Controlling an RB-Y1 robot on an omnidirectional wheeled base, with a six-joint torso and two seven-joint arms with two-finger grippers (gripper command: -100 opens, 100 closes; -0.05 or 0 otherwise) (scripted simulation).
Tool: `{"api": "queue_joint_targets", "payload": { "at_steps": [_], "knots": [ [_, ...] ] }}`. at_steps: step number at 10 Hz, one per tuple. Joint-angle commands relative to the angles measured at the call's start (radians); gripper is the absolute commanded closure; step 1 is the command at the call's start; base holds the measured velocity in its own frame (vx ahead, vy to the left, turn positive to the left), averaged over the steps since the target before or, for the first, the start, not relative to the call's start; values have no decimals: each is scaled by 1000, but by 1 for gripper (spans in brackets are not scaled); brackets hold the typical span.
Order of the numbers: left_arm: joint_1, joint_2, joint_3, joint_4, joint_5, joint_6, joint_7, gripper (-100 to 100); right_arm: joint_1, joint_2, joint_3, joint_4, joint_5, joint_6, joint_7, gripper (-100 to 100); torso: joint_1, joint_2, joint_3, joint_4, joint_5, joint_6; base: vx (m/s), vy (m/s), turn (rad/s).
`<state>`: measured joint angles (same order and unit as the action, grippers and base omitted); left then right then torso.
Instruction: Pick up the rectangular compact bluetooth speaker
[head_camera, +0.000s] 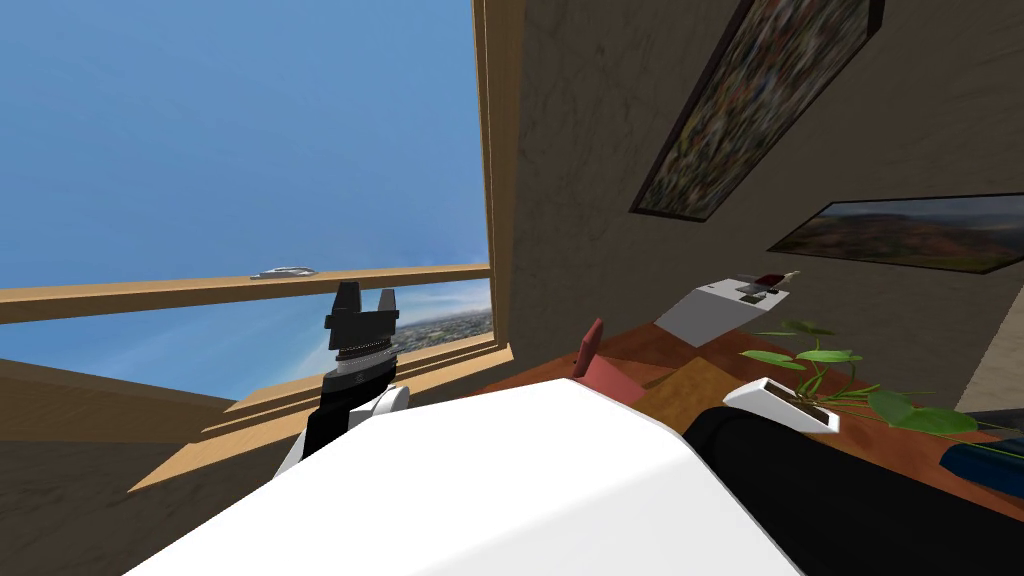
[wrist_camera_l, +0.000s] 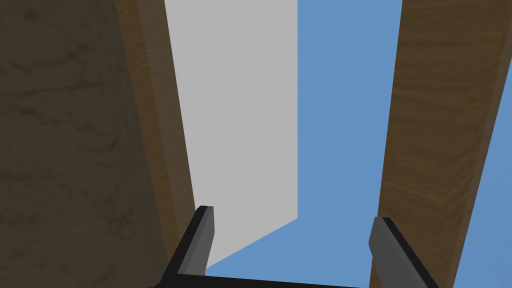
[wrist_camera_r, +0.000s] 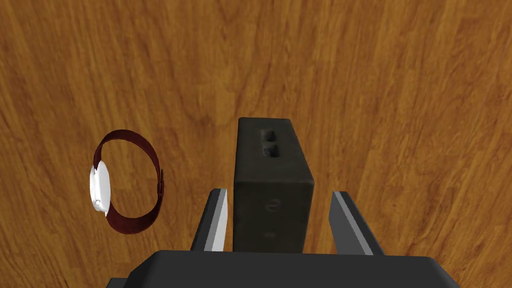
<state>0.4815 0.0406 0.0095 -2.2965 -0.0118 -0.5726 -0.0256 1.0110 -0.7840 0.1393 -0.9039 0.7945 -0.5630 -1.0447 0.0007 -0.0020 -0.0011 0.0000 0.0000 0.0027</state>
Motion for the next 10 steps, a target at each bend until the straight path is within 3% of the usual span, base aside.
{"api": "queue_joint_targets", "payload": {
  "at_steps": [1, 4, 5, 6, 9, 10],
  "knots": [
    [0, 0, 0, 0, 0, 0, 0, 0, 0, 0, 0, 0, 0, 0, 0, 100, 0, 0, 0, 0, 0, 0, 0, 0, 0],
    [0, 0, 0, 0, 0, 0, 0, 0, 1, 0, 0, 1, 0, 1, -1, 100, 1, 1, 0, 0, 0, 0, 0, 0, 0],
    [0, 0, 0, 0, 0, 0, 0, 0, 0, 0, 0, 1, 0, 1, -1, 0, 1, 1, 0, 0, 0, 0, 0, 0, 0],
    [0, 0, 0, 0, 0, 0, 0, 0, 21, -29, -15, -24, 8, -14, -27, 100, 1, 1, 0, 0, 0, 0, -9, 34, -27],
    [0, 0, 0, 0, 0, 0, 0, 0, 30, -43, -23, -32, 14, -22, -37, 100, 5, 1, 0, 0, 2, 0, -7, 43, -19],
    [0, 0, 0, 0, 0, 0, 0, 0, 31, -44, -23, -35, 14, -22, -40, 0, 4, 0, 0, 0, 1, 0, 0, 0, 0]
  ]
}}
